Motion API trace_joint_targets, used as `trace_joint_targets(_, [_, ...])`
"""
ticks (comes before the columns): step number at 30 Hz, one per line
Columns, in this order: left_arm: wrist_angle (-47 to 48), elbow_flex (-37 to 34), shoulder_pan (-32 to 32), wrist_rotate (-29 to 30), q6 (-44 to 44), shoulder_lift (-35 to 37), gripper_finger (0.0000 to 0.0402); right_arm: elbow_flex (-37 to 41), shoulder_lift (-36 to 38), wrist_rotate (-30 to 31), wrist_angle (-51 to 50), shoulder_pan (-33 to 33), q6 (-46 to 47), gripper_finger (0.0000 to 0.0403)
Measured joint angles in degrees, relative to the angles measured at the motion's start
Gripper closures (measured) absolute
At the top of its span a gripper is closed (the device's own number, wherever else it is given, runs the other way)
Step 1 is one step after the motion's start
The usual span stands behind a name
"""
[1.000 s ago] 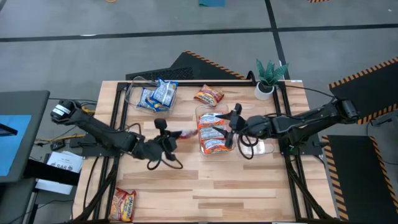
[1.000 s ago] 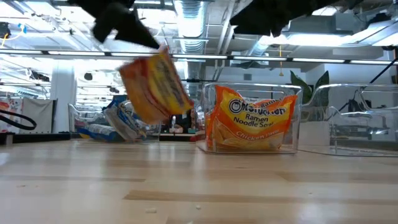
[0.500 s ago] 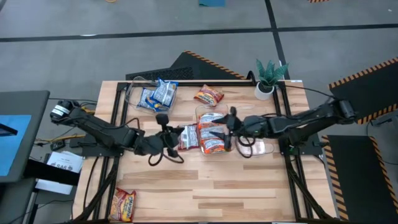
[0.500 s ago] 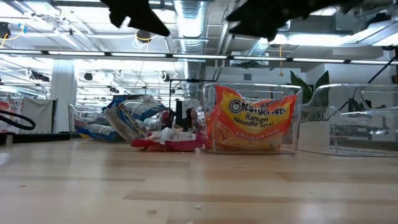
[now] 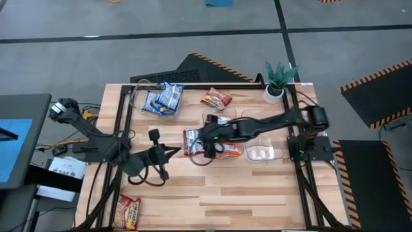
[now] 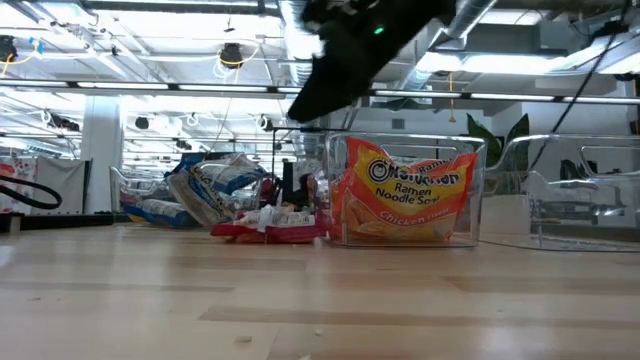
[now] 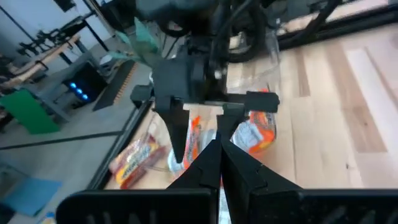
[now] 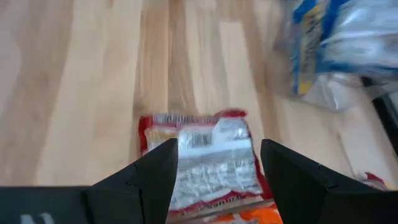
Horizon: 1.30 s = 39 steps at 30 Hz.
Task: Sort Maruchan noodles
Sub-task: Put the middle left red noodle pack into the bottom right transparent bin
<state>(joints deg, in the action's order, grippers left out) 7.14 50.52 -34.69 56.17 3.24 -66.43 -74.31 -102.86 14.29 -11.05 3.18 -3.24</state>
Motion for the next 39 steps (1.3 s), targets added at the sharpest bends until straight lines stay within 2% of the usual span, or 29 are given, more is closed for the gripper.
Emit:
trace_joint_targets(7, [2.59, -0.04, -3.48, 6.23, -2.88, 0.08, 0.0401, -13.55, -10.79, -2.43, -11.78, 0.02, -4.34, 0.0148])
trace_joint_targets(16, [5.75, -0.07, -3.99, 7.58, -5.40, 0.08, 0.0401, -23.95, -21.03, -3.05, -19.02, -0.08, -4.18, 0.0148])
trace_joint_targets(23, [7.82, -0.07, -4.06, 7.53, -7.04, 0.12, 0.0401, -28.25, -26.55, -3.21, -25.23, -0.44, -0.40, 0.0148])
trace_joint_targets(32, [7.97, -0.07, -4.03, 7.05, -7.58, 0.12, 0.0401, -28.97, -29.10, -1.67, -25.12, -1.42, 1.83, 0.0151])
trace_joint_targets(36, [7.97, -0.07, -4.03, 7.07, -7.58, 0.12, 0.0401, -28.88, -29.23, -1.65, -25.55, -1.37, 3.03, 0.0195])
trace_joint_targets(39, [7.90, -0.07, -4.03, 7.12, -7.58, 0.12, 0.0401, -28.86, -29.27, -1.39, -25.92, -1.43, 3.04, 0.0269])
